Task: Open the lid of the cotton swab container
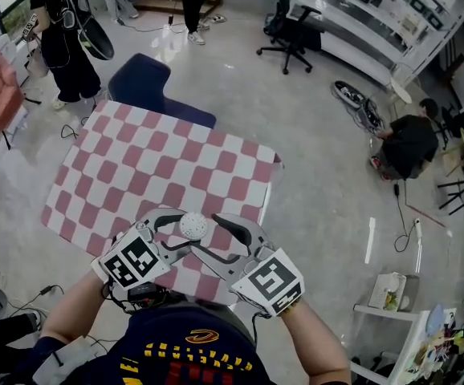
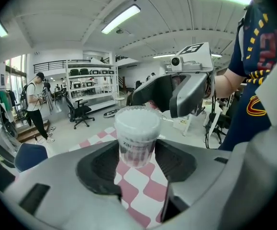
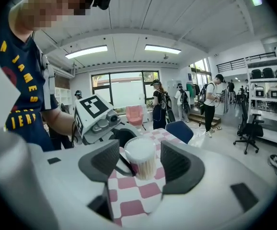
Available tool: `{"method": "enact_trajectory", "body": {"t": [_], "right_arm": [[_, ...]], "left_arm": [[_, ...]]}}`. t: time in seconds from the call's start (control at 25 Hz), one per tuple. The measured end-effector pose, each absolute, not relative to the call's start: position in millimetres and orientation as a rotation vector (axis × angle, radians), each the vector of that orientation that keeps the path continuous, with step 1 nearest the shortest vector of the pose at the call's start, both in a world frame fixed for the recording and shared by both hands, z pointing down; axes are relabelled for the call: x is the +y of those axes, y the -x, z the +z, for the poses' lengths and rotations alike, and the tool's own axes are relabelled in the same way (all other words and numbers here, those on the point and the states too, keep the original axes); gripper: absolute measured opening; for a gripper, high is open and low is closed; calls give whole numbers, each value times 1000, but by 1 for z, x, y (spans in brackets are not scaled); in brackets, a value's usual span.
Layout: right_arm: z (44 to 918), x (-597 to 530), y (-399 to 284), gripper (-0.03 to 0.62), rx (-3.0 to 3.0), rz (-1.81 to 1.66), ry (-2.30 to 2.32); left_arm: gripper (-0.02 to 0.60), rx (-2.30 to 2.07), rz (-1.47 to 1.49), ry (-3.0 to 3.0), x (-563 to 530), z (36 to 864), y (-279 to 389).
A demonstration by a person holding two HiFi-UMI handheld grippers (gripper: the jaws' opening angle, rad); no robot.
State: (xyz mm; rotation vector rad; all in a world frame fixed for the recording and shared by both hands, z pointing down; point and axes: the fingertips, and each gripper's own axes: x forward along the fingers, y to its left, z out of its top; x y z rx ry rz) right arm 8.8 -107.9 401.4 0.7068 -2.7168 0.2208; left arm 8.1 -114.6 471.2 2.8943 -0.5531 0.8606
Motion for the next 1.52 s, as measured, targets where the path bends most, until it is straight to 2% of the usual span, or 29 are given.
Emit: {"method": "enact_trajectory", "body": {"t": [0.52,0.96,1.52], "right_arm": [[430,-98,-1,245,-2635,184,-614],[429,-104,-10,245,-2681,309,-601],[424,-103,-14,245,-2712,417,-581]], "left_arm": [[230,-311,869,-2902,-91,476,-22],[230,-308,821,-2925,-96,469,-24],[230,-384,545,-2980,-95,459,-28]]}}
